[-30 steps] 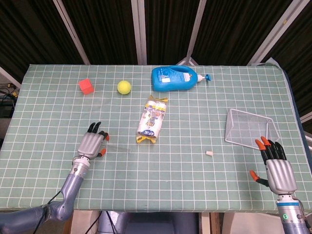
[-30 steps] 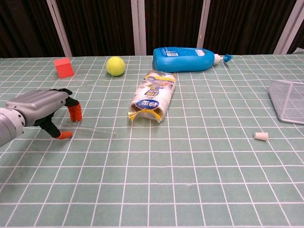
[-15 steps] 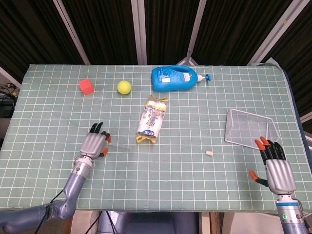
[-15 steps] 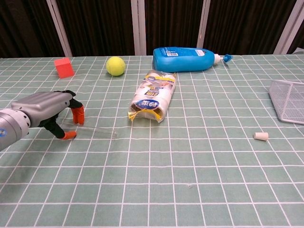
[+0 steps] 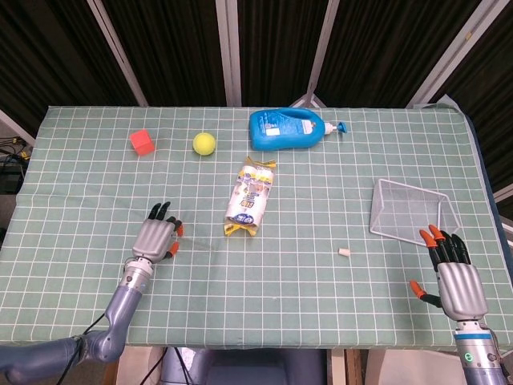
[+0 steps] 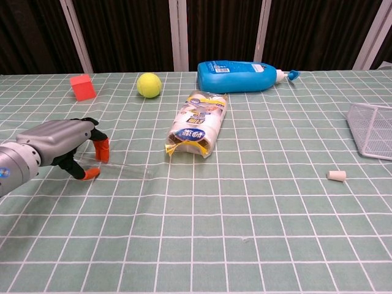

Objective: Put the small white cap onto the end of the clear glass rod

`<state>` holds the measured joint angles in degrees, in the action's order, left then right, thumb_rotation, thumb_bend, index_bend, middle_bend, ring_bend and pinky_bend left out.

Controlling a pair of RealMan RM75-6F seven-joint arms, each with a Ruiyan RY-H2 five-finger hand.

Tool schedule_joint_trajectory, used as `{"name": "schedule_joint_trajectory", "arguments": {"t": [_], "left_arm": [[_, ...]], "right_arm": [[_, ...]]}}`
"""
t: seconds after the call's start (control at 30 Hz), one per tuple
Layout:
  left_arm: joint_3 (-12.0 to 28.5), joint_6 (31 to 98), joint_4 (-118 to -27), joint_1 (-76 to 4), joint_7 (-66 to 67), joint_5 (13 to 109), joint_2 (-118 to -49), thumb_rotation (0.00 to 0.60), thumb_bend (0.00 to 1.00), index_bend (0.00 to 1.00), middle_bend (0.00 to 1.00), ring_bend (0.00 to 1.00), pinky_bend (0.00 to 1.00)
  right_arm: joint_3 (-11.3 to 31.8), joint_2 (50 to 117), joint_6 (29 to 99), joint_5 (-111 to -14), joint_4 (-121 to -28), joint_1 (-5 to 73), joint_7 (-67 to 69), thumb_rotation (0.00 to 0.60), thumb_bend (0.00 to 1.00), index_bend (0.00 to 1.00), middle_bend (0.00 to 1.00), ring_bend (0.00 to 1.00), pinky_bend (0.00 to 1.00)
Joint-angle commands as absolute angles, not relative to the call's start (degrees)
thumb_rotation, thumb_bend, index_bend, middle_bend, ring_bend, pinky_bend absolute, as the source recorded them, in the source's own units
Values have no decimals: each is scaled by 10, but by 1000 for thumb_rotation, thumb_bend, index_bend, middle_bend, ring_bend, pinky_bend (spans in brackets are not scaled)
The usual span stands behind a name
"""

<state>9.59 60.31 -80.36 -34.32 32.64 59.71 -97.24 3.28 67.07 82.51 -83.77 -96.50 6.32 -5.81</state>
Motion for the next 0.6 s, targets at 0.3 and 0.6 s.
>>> {"name": "schedule_joint_trajectory", "arguments": {"t": [0.3, 0.6], "left_arm": [[105, 626, -814, -343, 280, 631, -965, 600, 594, 546, 441, 35, 0], [117, 645, -829, -349, 219, 679, -953, 600, 613, 555, 469, 53, 0]], "right_arm": [[33, 671, 825, -840, -966, 62, -58, 600, 270, 0, 0, 0, 0], [33, 672, 824, -841, -968, 62, -59, 600, 271, 0, 0, 0, 0]]}}
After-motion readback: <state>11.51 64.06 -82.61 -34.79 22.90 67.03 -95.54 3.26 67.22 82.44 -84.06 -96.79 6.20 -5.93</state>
